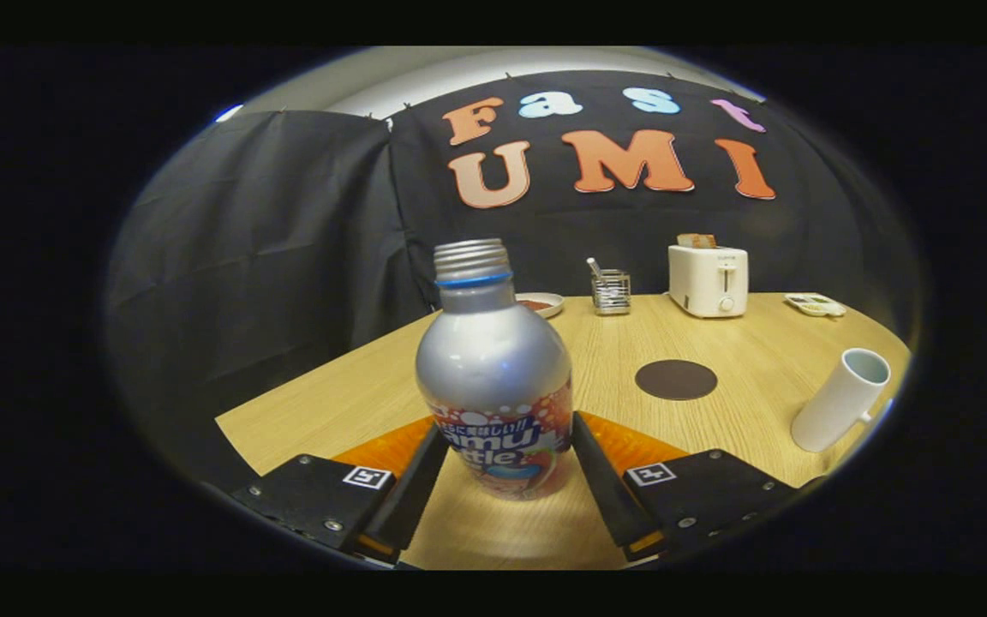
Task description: Take the bottle from table, then pour the juice into the cup, finally place the bottle on the coaster
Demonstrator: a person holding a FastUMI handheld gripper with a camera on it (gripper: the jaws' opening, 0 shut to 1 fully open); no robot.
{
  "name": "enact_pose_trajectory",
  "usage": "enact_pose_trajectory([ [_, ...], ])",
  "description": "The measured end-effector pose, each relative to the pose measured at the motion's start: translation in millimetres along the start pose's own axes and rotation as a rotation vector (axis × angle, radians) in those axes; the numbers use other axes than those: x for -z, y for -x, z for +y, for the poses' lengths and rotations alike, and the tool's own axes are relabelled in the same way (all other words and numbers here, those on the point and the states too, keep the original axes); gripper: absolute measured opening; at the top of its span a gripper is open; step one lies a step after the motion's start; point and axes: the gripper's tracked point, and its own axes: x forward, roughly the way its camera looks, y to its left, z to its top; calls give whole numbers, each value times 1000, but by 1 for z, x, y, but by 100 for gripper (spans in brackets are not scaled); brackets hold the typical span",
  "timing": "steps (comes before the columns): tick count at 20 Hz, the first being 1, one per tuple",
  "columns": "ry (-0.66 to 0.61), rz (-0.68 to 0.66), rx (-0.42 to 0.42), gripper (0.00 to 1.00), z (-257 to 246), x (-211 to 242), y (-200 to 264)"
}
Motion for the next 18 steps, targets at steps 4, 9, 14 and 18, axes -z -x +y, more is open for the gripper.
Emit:
enact_pose_trajectory([
  [4, 17, -3, 18, 81, -2, -3, -5],
  [9, 18, -11, 19, 79, -2, -2, -5],
  [14, -30, -17, 2, 79, -7, -5, 4],
  [18, -68, -29, 10, 78, -21, -9, 13],
])
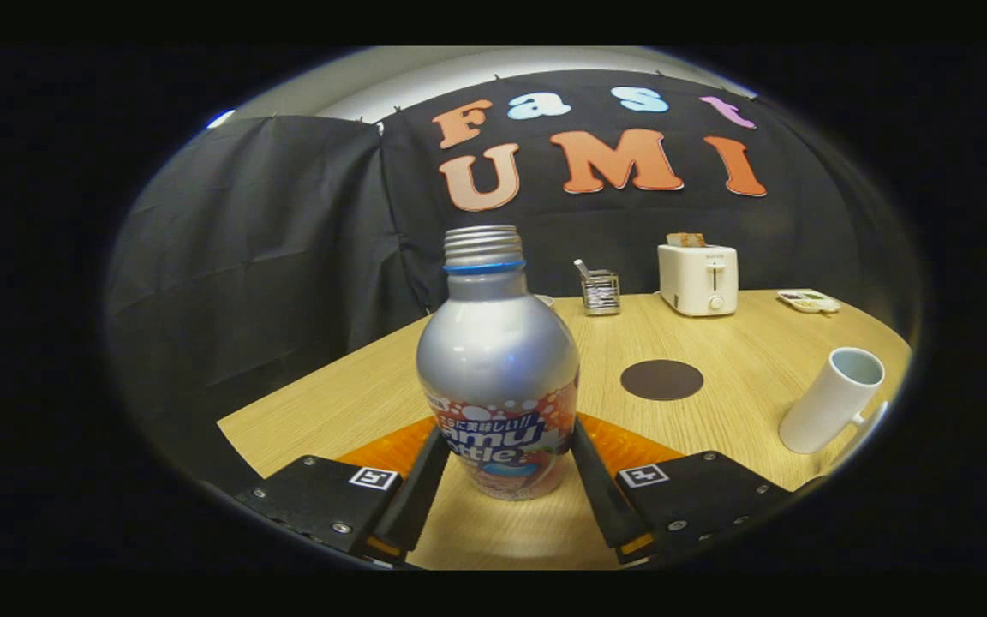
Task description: Take the bottle from table, then pour the juice into the cup, finally place the bottle on the coaster
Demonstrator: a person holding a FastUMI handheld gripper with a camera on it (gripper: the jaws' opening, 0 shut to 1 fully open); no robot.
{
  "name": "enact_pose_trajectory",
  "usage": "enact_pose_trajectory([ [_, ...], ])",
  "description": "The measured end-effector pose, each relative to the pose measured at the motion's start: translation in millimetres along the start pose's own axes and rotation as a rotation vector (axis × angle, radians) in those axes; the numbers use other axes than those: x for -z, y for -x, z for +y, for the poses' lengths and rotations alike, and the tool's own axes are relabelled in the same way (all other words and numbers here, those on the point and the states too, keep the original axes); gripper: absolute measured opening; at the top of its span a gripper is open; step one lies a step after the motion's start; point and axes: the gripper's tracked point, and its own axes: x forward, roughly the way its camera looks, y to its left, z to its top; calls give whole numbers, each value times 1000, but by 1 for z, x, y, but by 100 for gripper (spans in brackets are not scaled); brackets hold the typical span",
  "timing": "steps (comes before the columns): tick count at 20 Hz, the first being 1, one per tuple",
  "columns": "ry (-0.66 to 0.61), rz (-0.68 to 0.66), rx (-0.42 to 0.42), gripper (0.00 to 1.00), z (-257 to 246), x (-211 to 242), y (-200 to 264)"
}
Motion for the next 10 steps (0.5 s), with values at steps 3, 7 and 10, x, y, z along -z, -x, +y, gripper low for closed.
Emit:
enact_pose_trajectory([
  [3, -64, -7, 6, 78, -12, -4, 8],
  [7, -182, -10, 11, 79, -28, -9, 19],
  [10, -282, -23, 15, 78, -40, -15, 27],
])
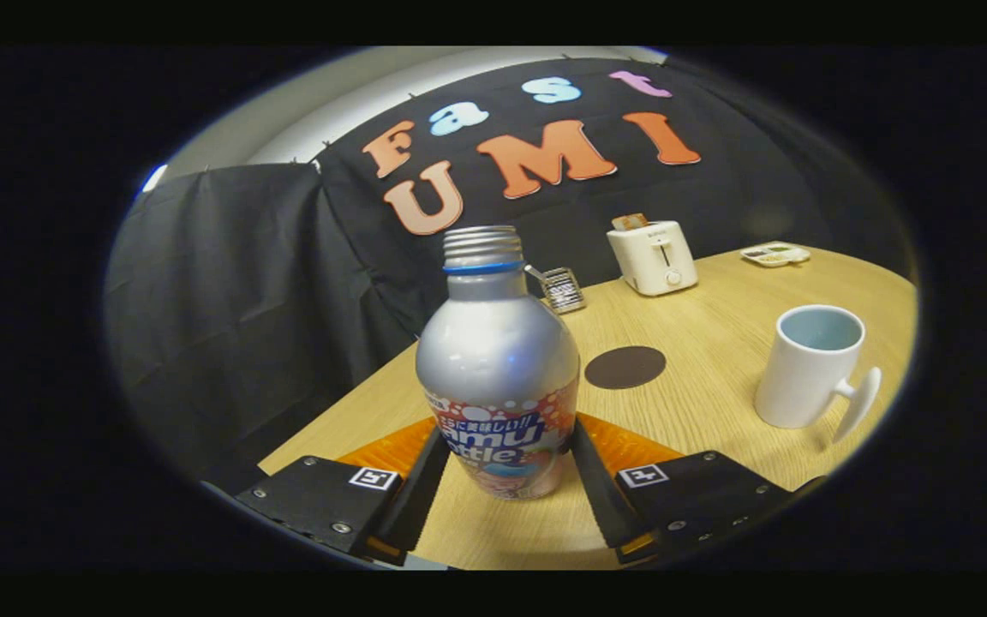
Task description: Take the bottle from table, then pour the juice into the cup, finally place the bottle on the coaster
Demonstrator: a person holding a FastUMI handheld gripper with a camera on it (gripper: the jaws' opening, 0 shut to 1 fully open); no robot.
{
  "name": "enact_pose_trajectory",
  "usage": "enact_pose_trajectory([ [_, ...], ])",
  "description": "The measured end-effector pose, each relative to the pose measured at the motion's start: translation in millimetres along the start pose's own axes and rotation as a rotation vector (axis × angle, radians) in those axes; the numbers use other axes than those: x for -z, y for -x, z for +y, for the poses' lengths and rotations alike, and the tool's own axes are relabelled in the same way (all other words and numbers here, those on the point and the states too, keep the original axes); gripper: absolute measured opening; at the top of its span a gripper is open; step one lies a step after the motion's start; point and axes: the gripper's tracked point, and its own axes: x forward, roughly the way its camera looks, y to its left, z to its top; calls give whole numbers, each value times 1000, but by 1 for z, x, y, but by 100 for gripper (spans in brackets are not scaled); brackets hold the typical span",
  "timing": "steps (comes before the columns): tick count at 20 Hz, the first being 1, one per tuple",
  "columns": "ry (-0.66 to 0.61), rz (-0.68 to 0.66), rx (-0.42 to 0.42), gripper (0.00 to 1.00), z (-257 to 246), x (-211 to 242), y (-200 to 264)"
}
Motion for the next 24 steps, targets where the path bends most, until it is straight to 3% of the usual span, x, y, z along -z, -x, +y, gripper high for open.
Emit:
enact_pose_trajectory([
  [12, -330, -25, -42, 77, -16, -19, 35],
  [24, -645, 29, -127, 77, -14, -21, 35],
])
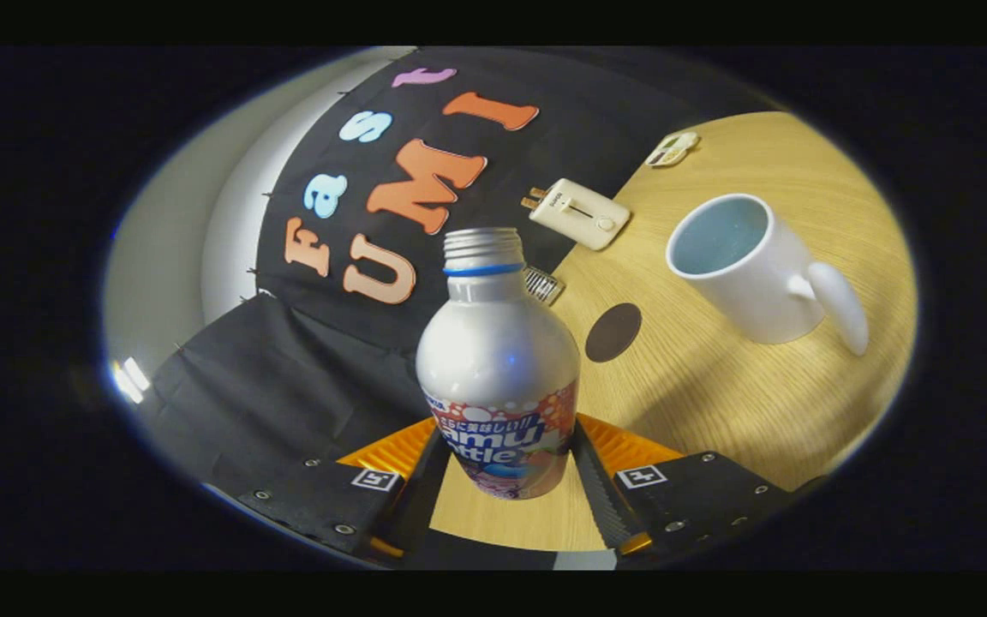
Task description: Take the bottle from table, then pour the juice into the cup, finally place the bottle on the coaster
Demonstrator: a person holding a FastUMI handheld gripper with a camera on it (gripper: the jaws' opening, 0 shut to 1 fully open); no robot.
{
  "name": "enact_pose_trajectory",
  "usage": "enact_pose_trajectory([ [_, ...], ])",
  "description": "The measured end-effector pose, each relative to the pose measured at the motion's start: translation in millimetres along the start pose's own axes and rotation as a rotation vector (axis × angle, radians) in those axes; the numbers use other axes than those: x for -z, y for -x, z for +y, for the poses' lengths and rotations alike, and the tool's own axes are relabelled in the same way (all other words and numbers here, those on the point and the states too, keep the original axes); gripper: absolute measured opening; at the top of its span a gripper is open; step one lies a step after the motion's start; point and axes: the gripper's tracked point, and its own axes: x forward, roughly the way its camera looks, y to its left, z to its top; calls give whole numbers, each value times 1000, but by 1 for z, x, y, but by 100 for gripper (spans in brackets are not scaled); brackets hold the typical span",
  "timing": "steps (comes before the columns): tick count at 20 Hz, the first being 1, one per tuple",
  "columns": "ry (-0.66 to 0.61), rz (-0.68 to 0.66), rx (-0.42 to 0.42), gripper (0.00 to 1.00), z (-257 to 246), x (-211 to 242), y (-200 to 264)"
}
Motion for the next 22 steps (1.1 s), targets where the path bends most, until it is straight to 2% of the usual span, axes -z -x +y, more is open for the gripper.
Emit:
enact_pose_trajectory([
  [7, -129, -8, -23, 77, 0, -12, -8],
  [22, -469, -52, -158, 76, 21, -38, -7],
])
